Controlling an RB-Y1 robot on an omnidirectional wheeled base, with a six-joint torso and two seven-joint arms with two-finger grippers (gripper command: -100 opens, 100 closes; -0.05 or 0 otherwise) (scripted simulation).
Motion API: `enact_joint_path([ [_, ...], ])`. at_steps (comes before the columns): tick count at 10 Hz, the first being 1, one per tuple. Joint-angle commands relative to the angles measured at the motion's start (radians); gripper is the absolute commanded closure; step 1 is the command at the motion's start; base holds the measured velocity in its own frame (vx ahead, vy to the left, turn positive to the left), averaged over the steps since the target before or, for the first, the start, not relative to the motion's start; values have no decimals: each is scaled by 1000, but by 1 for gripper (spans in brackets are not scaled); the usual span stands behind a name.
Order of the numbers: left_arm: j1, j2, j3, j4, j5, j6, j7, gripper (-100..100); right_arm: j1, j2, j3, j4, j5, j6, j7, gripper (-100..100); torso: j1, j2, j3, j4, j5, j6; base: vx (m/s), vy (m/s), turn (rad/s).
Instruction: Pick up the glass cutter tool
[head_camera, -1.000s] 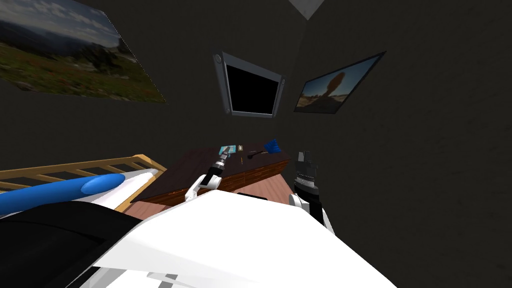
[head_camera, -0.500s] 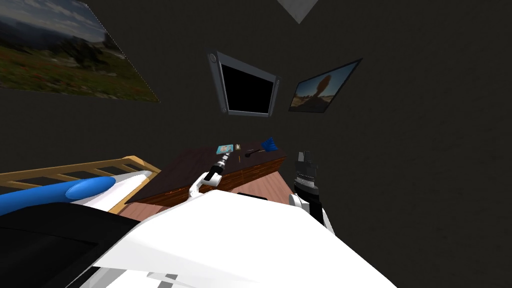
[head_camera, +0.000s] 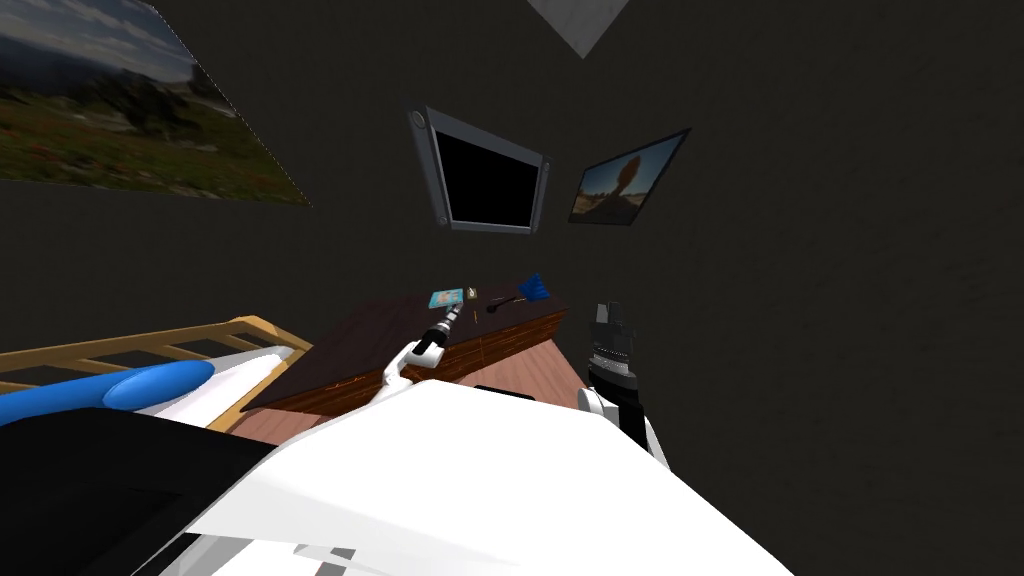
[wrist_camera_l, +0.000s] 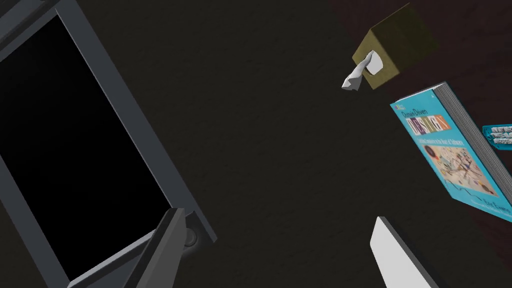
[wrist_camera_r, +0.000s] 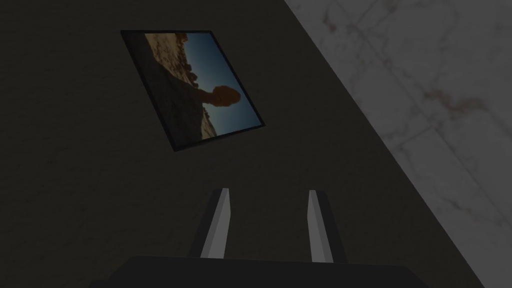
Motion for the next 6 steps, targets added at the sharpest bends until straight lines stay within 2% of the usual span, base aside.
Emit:
enact_joint_path([
  [1,-22,18,3,50,10,33,-32,-100,0,0,0,0,0,0,0,0,0,0,0,0,0,0,-45,-33,-92],
  [2,-47,31,4,86,19,61,-60,-100,0,0,0,0,0,0,0,0,0,0,0,0,0,0,-52,-40,-187],
  [3,-47,31,4,107,19,68,-60,-100,0,0,0,0,0,0,0,0,-1,1,0,0,0,1,-33,-26,-63],
  [4,-73,43,5,144,29,103,-87,-100,0,0,0,0,0,0,0,0,0,0,0,0,0,0,-37,-22,-109],
  [5,-73,43,5,156,29,104,-87,-100,0,0,0,0,0,0,0,0,0,0,0,0,0,0,-27,-12,-63],
  [6,-98,56,6,199,40,139,-112,-100,0,0,0,0,0,0,0,0,1,-1,0,0,0,0,-20,-13,-115],
])
